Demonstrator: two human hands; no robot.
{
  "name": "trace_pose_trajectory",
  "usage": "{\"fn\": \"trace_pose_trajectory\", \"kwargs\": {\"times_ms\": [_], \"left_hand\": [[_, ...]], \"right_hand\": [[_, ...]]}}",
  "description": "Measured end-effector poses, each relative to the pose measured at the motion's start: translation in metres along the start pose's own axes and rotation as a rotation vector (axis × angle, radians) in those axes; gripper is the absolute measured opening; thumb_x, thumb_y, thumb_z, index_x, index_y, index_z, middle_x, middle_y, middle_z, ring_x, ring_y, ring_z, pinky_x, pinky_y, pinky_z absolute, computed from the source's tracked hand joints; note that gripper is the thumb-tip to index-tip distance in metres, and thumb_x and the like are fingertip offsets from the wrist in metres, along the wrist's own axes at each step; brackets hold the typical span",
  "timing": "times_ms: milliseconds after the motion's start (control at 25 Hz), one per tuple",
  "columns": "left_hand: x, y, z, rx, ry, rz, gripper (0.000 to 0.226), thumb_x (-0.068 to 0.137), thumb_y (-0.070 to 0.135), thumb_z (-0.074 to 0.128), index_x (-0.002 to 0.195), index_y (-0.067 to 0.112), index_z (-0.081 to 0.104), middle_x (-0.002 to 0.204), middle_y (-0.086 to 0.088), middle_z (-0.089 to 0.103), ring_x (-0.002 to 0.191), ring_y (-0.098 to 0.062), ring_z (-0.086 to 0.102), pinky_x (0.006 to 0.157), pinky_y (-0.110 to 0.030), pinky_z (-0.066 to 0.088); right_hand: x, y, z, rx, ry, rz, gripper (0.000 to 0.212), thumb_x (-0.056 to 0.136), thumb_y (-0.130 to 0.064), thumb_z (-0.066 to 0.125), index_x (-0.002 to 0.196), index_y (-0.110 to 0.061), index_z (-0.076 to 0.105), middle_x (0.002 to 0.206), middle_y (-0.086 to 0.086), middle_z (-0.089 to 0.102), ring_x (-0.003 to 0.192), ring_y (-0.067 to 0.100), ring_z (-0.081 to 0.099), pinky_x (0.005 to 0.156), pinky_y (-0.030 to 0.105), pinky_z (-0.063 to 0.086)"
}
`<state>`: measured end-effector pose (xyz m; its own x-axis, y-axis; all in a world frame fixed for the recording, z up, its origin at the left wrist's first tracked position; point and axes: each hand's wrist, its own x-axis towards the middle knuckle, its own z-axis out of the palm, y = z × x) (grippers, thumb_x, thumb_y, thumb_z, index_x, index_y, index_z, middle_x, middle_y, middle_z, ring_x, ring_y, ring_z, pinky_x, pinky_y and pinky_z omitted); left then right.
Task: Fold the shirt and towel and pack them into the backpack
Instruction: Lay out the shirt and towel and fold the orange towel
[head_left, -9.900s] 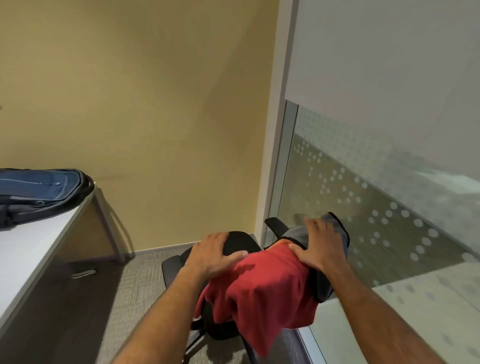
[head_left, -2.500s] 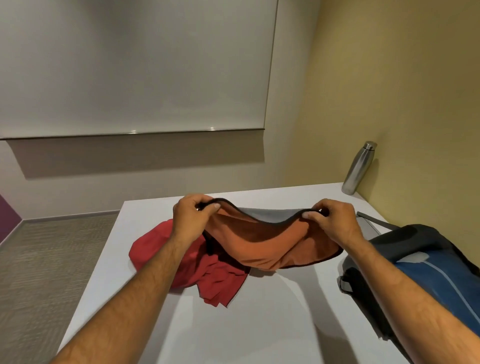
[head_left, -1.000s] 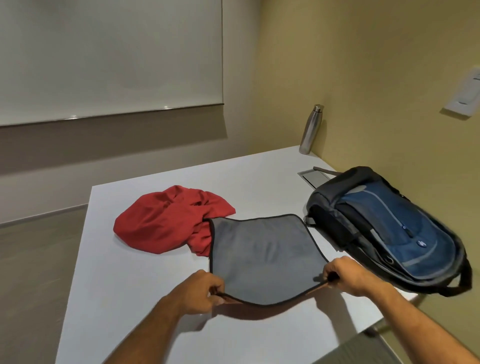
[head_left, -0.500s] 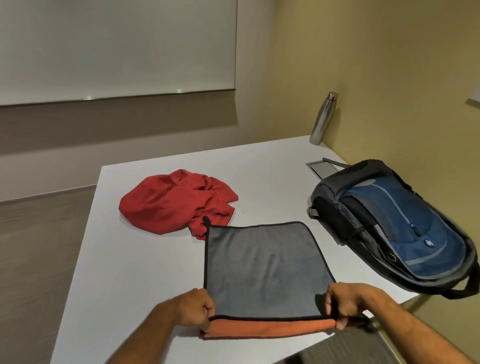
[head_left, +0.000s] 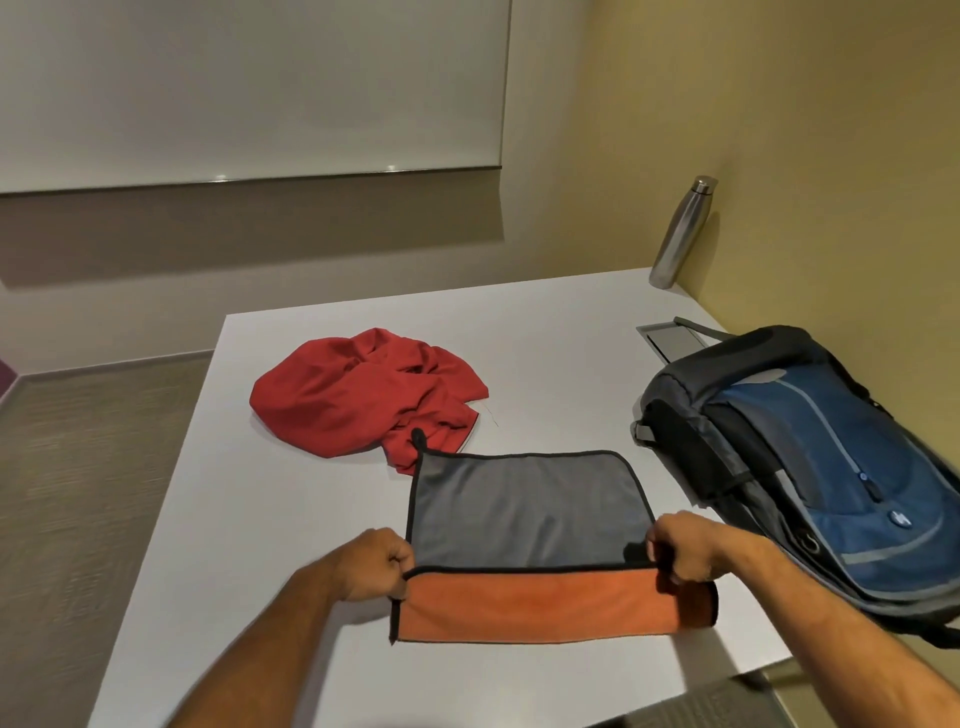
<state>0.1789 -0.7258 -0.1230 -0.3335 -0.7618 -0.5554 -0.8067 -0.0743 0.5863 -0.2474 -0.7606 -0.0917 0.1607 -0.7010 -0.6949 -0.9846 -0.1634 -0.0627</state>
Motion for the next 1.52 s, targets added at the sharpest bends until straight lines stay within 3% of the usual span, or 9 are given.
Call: {"fn": "trace_pose_trajectory", "kwargs": {"times_ms": [160, 320, 520, 960, 1080, 1240, 1360, 1440, 1520], "left_hand": [[0.02, 0.0, -0.025, -0.025, 0.183, -0.017, 0.03, 0.076, 0.008, 0.074, 0.059, 0.019, 0.051, 0.056, 0.013, 0.049, 0.054, -0.002, 0.044, 0.057, -0.018, 0.039], [0.047, 0.002, -0.047, -0.031, 0.387, -0.044, 0.035, 0.08, 0.012, 0.072, 0.057, 0.021, 0.047, 0.062, 0.007, 0.055, 0.059, -0.01, 0.048, 0.061, -0.025, 0.041], [0.082, 0.005, -0.062, -0.051, 0.507, -0.108, 0.025, 0.083, 0.017, 0.072, 0.066, 0.01, 0.055, 0.064, 0.004, 0.052, 0.06, -0.013, 0.046, 0.062, -0.029, 0.041], [0.134, 0.004, -0.069, -0.056, 0.598, -0.197, 0.018, 0.087, 0.021, 0.069, 0.075, 0.012, 0.061, 0.064, 0.003, 0.059, 0.058, -0.013, 0.052, 0.06, -0.03, 0.047], [0.137, 0.005, -0.061, 0.003, 0.684, -0.242, 0.01, 0.086, 0.028, 0.07, 0.086, 0.021, 0.062, 0.079, 0.005, 0.065, 0.074, -0.016, 0.06, 0.07, -0.035, 0.054], [0.133, 0.007, -0.024, 0.21, 0.85, -0.056, 0.031, 0.086, 0.034, 0.067, 0.114, 0.024, 0.06, 0.109, 0.003, 0.063, 0.104, -0.021, 0.055, 0.089, -0.037, 0.046], [0.129, 0.011, 0.027, 0.309, 0.834, 0.181, 0.057, 0.086, 0.046, 0.061, 0.128, 0.008, 0.062, 0.132, -0.011, 0.06, 0.123, -0.032, 0.056, 0.102, -0.043, 0.044], [0.127, 0.012, 0.062, 0.433, 0.748, 0.27, 0.079, 0.085, 0.061, 0.058, 0.135, 0.0, 0.055, 0.143, -0.02, 0.051, 0.134, -0.037, 0.048, 0.108, -0.052, 0.039], [0.12, 0.009, 0.081, 0.447, 0.61, 0.177, 0.1, 0.08, 0.081, 0.05, 0.143, 0.003, 0.048, 0.15, -0.02, 0.043, 0.138, -0.037, 0.041, 0.11, -0.054, 0.033]], "right_hand": [[0.021, 0.011, -0.023, 0.067, 0.176, -0.018, 0.032, 0.076, 0.002, 0.051, 0.084, -0.027, 0.062, 0.089, -0.006, 0.064, 0.089, 0.016, 0.062, 0.075, 0.027, 0.054], [0.054, 0.026, -0.039, 0.102, 0.386, 0.025, 0.02, 0.076, -0.004, 0.06, 0.078, -0.024, 0.063, 0.083, -0.005, 0.066, 0.078, 0.016, 0.063, 0.073, 0.037, 0.058], [0.08, 0.026, -0.063, 0.128, 0.54, 0.064, 0.015, 0.08, -0.012, 0.07, 0.092, -0.023, 0.07, 0.09, -0.002, 0.069, 0.082, 0.019, 0.065, 0.07, 0.027, 0.051], [0.137, 0.032, -0.077, 0.094, 0.517, 0.093, 0.042, 0.081, 0.004, 0.053, 0.111, -0.024, 0.065, 0.105, 0.002, 0.069, 0.091, 0.02, 0.064, 0.079, 0.036, 0.056], [0.141, 0.032, -0.072, 0.066, 0.549, 0.107, 0.052, 0.083, 0.005, 0.056, 0.126, -0.023, 0.058, 0.119, 0.003, 0.065, 0.105, 0.02, 0.063, 0.084, 0.038, 0.056], [0.13, 0.03, -0.041, 0.198, 0.756, 0.072, 0.031, 0.091, -0.01, 0.059, 0.121, -0.018, 0.063, 0.119, 0.002, 0.066, 0.11, 0.021, 0.059, 0.087, 0.038, 0.053], [0.112, 0.01, 0.009, 0.412, 0.936, -0.078, 0.027, 0.096, -0.03, 0.054, 0.12, -0.019, 0.063, 0.121, 0.0, 0.067, 0.113, 0.022, 0.061, 0.093, 0.034, 0.048], [0.102, -0.006, 0.043, 0.42, 0.829, -0.129, 0.048, 0.099, -0.047, 0.048, 0.141, -0.024, 0.049, 0.149, -0.004, 0.045, 0.138, 0.016, 0.041, 0.112, 0.035, 0.036], [0.099, -0.011, 0.073, 0.284, 0.679, -0.14, 0.068, 0.098, -0.063, 0.031, 0.155, -0.027, 0.021, 0.161, -0.008, 0.007, 0.151, 0.01, 0.004, 0.123, 0.039, 0.009]]}}
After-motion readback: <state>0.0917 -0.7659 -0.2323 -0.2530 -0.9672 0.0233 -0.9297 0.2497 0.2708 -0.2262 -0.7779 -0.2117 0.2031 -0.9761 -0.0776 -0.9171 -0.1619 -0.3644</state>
